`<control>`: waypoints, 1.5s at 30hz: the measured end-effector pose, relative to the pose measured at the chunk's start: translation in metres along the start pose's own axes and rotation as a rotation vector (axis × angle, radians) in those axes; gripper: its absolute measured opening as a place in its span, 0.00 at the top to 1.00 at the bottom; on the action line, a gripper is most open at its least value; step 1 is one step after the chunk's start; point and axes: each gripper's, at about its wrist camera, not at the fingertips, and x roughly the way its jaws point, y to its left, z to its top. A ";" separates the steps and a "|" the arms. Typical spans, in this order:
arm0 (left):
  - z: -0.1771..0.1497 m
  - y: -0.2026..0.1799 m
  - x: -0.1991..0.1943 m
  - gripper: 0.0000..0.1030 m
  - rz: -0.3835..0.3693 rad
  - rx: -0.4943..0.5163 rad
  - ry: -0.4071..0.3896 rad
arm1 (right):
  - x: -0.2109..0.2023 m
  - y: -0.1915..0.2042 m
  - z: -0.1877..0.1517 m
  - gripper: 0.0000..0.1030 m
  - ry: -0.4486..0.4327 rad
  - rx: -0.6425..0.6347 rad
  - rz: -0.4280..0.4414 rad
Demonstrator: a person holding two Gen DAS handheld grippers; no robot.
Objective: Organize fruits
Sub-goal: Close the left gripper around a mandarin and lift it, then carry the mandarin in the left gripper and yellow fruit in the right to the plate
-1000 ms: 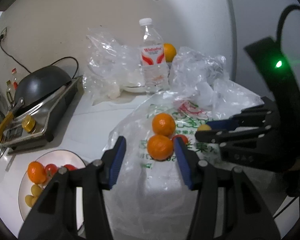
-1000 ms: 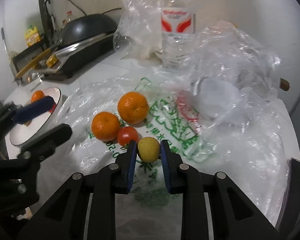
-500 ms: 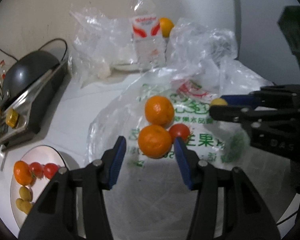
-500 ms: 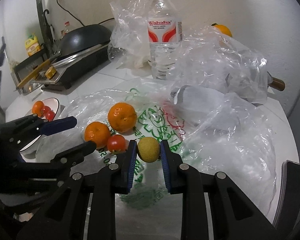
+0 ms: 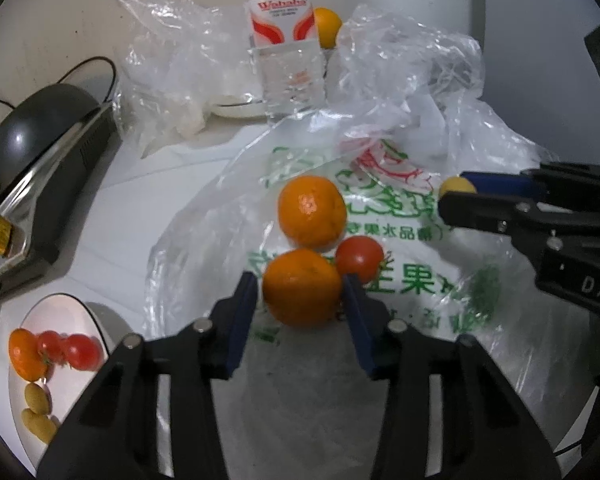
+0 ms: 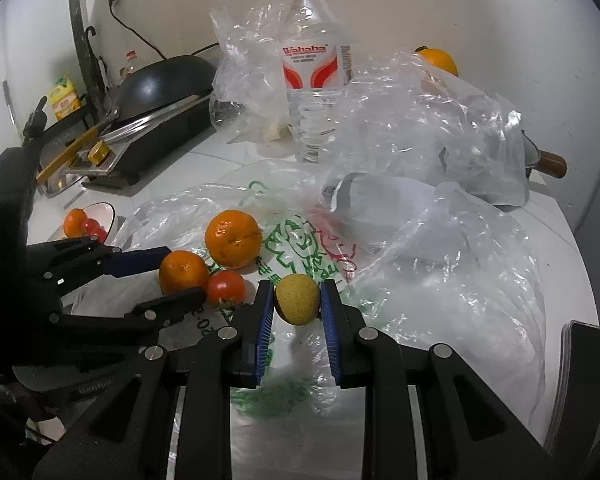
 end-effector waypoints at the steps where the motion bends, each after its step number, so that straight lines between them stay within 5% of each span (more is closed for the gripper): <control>1: 0.000 -0.001 0.000 0.59 0.003 0.007 0.000 | -0.001 0.000 0.000 0.75 -0.001 0.001 -0.001; 45: -0.035 -0.003 -0.119 0.60 -0.014 -0.017 -0.287 | -0.073 0.072 -0.005 0.75 -0.123 -0.091 -0.070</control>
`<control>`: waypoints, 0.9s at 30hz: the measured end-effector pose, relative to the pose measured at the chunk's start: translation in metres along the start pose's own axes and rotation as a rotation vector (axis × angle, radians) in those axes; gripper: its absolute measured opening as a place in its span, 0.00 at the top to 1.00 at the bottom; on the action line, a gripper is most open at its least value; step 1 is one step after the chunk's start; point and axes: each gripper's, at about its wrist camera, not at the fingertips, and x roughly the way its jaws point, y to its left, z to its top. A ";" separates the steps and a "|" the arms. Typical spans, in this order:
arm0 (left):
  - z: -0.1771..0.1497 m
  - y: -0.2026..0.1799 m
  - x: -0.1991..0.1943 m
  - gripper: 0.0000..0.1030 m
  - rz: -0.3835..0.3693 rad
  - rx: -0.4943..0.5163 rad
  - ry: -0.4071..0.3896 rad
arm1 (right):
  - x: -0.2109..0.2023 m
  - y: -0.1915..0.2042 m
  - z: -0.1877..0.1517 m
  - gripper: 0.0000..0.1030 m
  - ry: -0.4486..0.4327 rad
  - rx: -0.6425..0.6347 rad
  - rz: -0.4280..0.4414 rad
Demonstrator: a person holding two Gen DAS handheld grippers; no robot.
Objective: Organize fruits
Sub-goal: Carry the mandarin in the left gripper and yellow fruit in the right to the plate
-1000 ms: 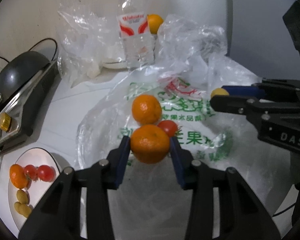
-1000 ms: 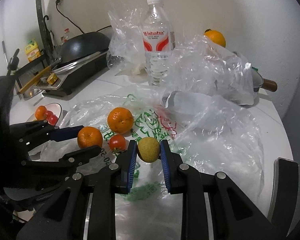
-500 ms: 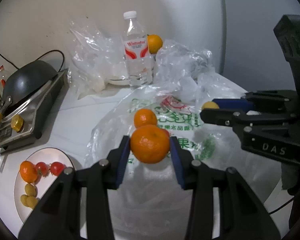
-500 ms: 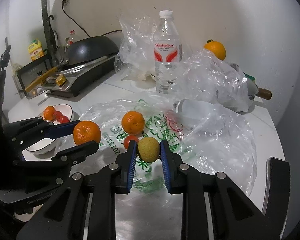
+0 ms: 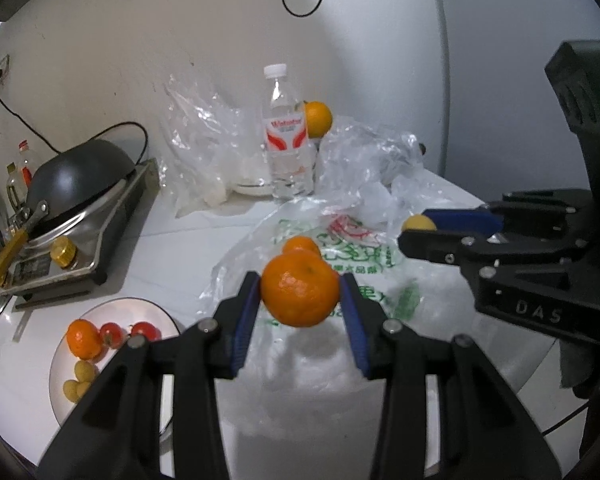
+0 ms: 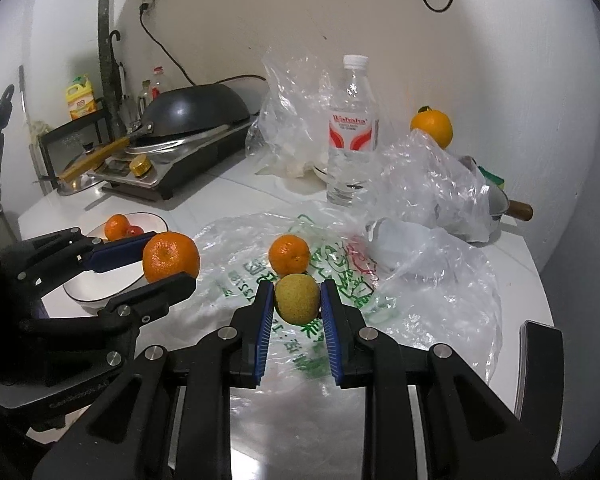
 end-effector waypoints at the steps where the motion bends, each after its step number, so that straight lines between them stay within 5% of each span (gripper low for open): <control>1: 0.000 0.000 -0.003 0.60 0.000 0.000 -0.005 | -0.003 0.002 0.001 0.75 -0.007 -0.003 -0.001; 27: -0.013 0.040 -0.076 0.60 0.049 -0.035 -0.127 | -0.040 0.069 0.015 0.75 -0.102 -0.087 -0.003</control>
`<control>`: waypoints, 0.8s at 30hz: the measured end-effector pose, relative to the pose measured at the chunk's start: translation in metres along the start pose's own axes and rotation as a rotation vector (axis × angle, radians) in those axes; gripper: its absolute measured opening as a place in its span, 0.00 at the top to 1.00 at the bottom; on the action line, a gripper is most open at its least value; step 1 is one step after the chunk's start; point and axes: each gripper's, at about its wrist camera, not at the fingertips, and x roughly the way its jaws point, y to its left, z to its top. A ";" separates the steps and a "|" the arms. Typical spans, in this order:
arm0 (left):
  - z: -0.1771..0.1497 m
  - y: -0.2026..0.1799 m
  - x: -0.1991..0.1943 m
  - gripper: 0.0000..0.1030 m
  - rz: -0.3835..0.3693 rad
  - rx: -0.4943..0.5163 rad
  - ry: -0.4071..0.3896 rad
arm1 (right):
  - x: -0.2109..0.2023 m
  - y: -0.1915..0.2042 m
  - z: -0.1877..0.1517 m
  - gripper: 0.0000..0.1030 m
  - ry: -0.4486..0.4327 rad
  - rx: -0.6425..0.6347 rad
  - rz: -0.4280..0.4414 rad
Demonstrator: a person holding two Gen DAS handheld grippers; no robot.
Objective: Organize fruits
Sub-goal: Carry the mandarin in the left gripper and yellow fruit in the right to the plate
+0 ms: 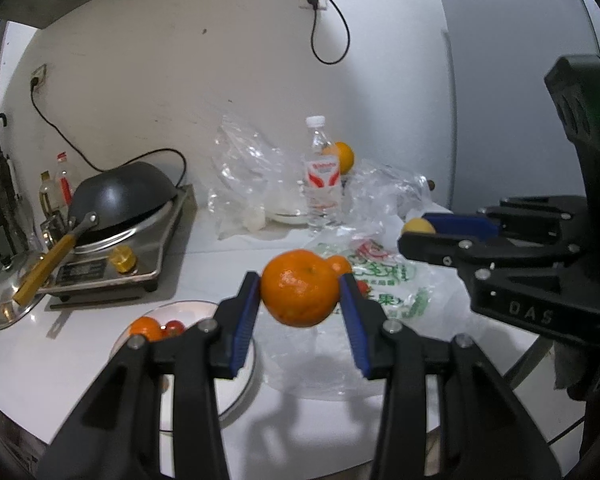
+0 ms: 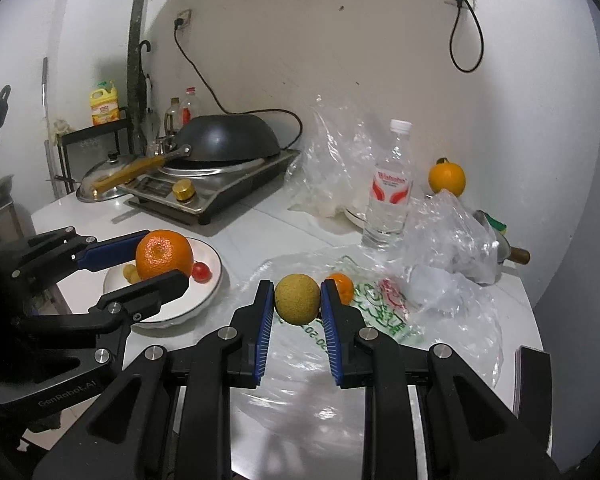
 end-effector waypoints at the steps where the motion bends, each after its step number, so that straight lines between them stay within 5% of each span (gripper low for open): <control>1: 0.000 0.002 -0.001 0.60 0.002 -0.002 -0.001 | 0.000 0.003 0.001 0.75 -0.001 -0.004 0.002; 24: -0.027 0.060 -0.017 0.60 0.085 -0.061 0.011 | 0.032 0.061 0.019 0.75 0.015 -0.085 0.082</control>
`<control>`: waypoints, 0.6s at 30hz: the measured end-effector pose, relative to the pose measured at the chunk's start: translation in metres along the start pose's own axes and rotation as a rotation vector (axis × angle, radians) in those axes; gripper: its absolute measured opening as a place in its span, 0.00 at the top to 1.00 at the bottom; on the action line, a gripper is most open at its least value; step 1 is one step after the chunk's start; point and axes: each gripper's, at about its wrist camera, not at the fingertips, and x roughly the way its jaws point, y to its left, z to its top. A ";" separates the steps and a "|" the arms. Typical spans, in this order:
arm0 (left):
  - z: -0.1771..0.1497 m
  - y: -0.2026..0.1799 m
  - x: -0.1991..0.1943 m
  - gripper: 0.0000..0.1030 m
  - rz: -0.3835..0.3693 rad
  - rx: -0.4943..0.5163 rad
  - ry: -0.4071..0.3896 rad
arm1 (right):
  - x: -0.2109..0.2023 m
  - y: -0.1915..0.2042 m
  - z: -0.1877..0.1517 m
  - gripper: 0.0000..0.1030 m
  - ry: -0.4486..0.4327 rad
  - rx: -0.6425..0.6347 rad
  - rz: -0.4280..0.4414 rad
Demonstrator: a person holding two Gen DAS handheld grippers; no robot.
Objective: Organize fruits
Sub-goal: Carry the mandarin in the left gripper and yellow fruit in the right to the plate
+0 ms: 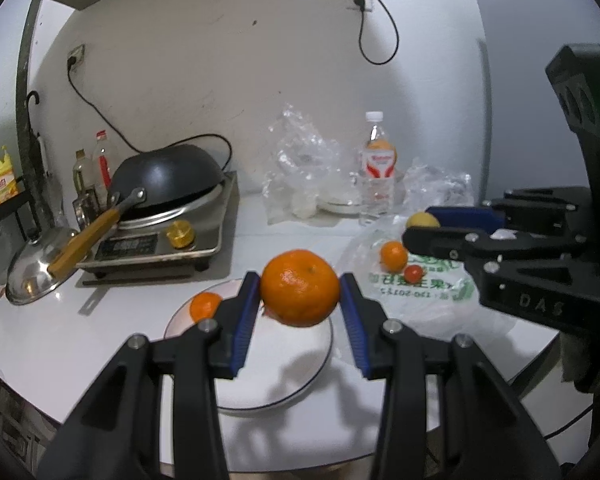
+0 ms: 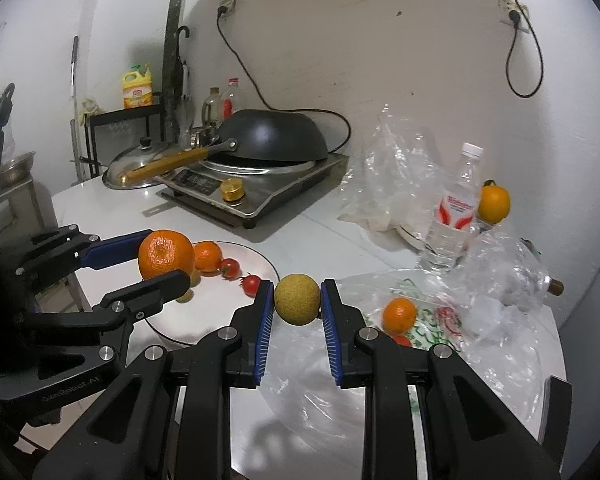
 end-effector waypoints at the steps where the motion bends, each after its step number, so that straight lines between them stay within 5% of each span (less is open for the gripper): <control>1: -0.002 0.003 0.001 0.60 0.002 -0.002 0.005 | 0.003 0.002 0.000 0.75 0.004 -0.001 0.004; 18: -0.033 0.033 0.030 0.60 0.008 -0.031 0.082 | 0.049 0.024 0.001 0.75 0.076 -0.027 0.040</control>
